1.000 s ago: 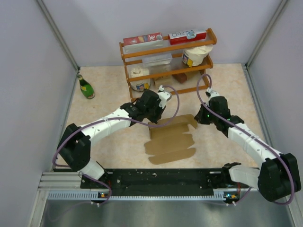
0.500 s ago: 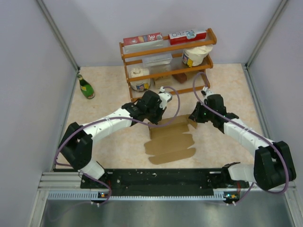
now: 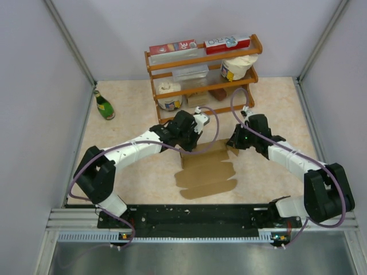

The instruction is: Fold the paper box

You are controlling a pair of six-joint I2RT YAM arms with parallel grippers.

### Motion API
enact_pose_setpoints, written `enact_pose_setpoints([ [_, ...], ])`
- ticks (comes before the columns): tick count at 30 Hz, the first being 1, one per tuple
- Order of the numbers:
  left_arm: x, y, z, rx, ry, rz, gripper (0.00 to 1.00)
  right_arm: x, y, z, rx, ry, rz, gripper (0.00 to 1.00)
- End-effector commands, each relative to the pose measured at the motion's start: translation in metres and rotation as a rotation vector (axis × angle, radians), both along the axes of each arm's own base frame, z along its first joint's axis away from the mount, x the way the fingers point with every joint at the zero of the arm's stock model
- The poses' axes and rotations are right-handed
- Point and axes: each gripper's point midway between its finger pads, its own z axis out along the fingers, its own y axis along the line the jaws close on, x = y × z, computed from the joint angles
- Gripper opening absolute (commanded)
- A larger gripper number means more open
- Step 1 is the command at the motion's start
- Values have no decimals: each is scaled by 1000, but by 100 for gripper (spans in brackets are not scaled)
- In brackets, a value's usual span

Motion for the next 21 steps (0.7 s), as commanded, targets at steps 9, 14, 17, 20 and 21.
enact_pose_setpoints([
  [9,4,-9,0,-14,17,-23,0,16,16,14,71,-49,48,0],
  [14,5,-10,1,-17,15,-24,0,15,20,13,70,-43,67,0],
  [17,2,-11,0,-22,27,-27,0,14,23,13,64,-45,78,0],
  [20,2,-10,-2,-18,33,-26,0,16,24,16,62,-52,82,0],
  [21,2,-10,-2,-18,31,-25,0,16,23,15,61,-52,82,0],
])
